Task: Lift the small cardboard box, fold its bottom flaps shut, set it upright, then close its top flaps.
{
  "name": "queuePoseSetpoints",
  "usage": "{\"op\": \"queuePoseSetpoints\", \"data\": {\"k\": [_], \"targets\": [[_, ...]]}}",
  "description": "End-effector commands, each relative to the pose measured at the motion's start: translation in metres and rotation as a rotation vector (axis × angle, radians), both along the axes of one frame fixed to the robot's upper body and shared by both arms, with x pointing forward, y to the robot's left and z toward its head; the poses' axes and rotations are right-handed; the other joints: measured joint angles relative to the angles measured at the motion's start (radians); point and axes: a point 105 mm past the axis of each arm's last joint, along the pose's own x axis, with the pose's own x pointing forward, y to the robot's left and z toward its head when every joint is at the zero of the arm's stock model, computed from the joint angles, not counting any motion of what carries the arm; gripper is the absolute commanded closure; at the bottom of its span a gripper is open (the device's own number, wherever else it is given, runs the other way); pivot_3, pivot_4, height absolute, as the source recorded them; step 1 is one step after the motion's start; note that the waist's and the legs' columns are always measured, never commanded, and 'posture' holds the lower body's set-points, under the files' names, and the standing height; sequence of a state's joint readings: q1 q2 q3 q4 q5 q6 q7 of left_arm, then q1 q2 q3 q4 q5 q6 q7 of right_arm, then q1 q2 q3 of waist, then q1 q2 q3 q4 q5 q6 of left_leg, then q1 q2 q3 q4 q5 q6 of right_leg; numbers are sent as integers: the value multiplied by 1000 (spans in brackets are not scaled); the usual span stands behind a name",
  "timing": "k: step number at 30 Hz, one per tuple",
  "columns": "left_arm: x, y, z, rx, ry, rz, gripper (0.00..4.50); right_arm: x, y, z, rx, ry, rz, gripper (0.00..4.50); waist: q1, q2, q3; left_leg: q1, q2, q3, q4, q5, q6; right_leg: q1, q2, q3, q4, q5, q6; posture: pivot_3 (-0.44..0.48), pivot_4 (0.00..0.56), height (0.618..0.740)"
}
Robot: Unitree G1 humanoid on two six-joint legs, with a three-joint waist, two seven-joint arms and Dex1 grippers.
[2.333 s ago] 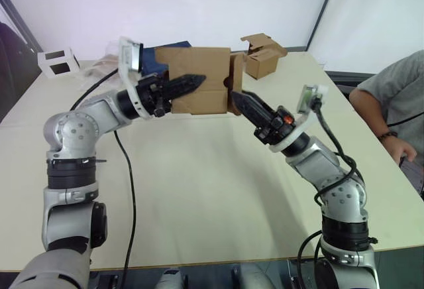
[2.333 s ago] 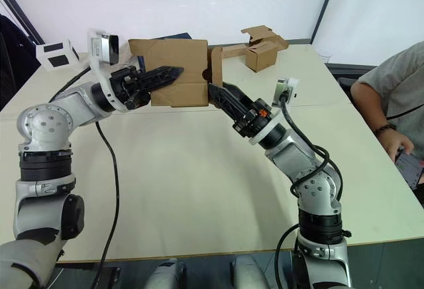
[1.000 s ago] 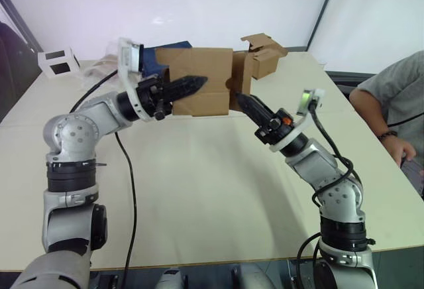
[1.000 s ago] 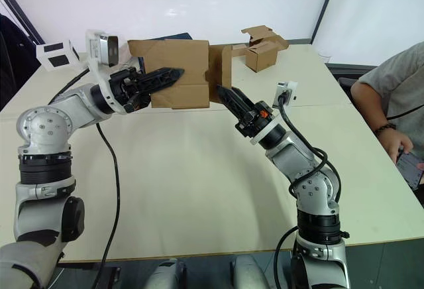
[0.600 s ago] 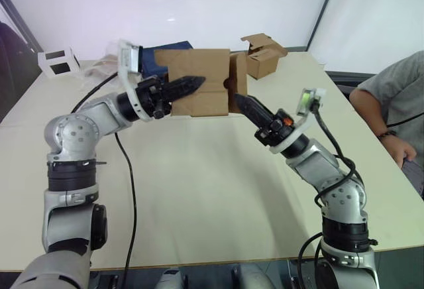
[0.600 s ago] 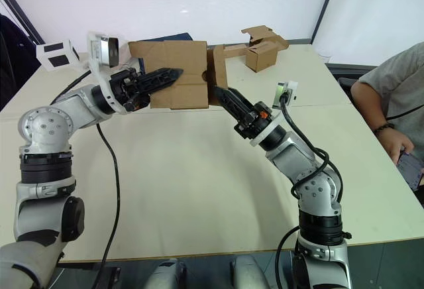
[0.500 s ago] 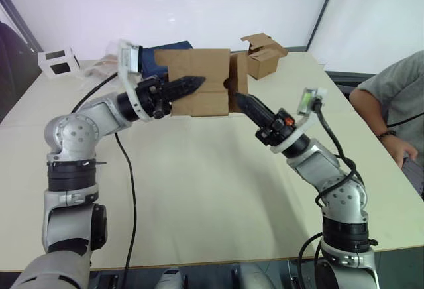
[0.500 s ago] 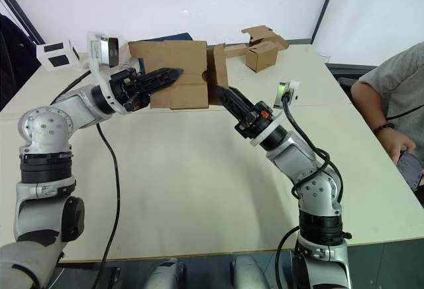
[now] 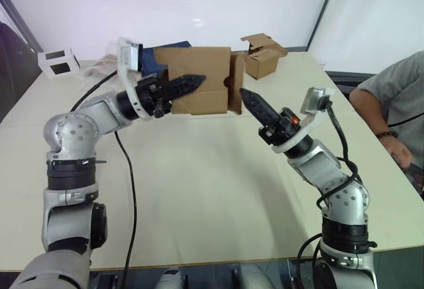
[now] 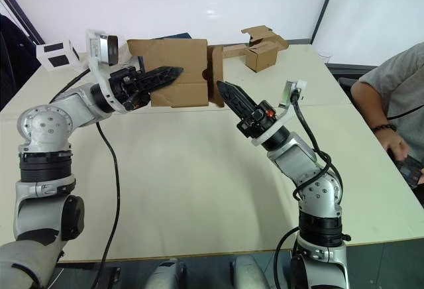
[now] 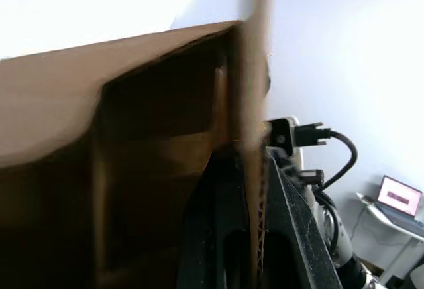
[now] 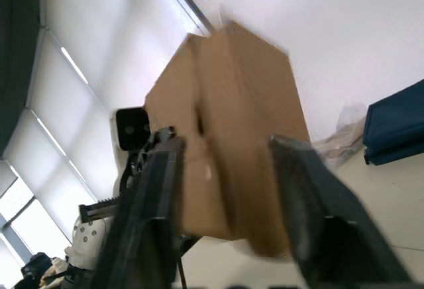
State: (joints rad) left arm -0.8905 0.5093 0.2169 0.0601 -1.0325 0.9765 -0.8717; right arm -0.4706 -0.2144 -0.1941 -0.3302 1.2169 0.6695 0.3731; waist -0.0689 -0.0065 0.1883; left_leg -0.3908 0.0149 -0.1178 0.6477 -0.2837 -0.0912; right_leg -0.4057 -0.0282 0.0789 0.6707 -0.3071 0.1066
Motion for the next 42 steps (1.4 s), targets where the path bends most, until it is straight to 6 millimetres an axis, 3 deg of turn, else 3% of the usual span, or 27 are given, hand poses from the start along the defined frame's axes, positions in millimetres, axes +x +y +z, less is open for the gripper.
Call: {"op": "queuePoseSetpoints", "data": {"k": [1,15,18,20,37,41,42], "targets": [[-4,1,12,-6,-52,-1,4500,-8,-1,11,12,-59,-2,1585,0,0,0,0,0,0,0,0,0,0,0,0,0,0,0,0,150,740],[-7,2,15,-24,-58,-9,4500,-1,-8,5,22,-33,-32,1585,0,0,0,0,0,0,0,0,0,0,0,0,0,0,0,0,150,740],[-7,3,14,-24,-57,-6,4500,-1,-9,5,31,-31,-29,2287,0,0,0,0,0,0,0,0,0,0,0,0,0,0,0,0,150,740],[-7,3,14,-24,-57,-7,4500,0,-9,4,25,-27,-30,3031,0,0,0,0,0,0,0,0,0,0,0,0,0,0,0,0,150,740],[-7,3,14,-28,-59,-14,4500,7,-9,1,-21,-37,-101,3031,0,0,0,0,0,0,0,0,0,0,0,0,0,0,0,0,150,740],[-7,3,13,-26,-58,-15,4500,6,-8,4,-14,-44,-96,4117,0,0,0,0,0,0,0,0,0,0,0,0,0,0,0,0,150,740],[-7,3,13,-25,-58,-14,4500,5,-8,4,-14,-45,-95,4117,0,0,0,0,0,0,0,0,0,0,0,0,0,0,0,0,150,740]]}}
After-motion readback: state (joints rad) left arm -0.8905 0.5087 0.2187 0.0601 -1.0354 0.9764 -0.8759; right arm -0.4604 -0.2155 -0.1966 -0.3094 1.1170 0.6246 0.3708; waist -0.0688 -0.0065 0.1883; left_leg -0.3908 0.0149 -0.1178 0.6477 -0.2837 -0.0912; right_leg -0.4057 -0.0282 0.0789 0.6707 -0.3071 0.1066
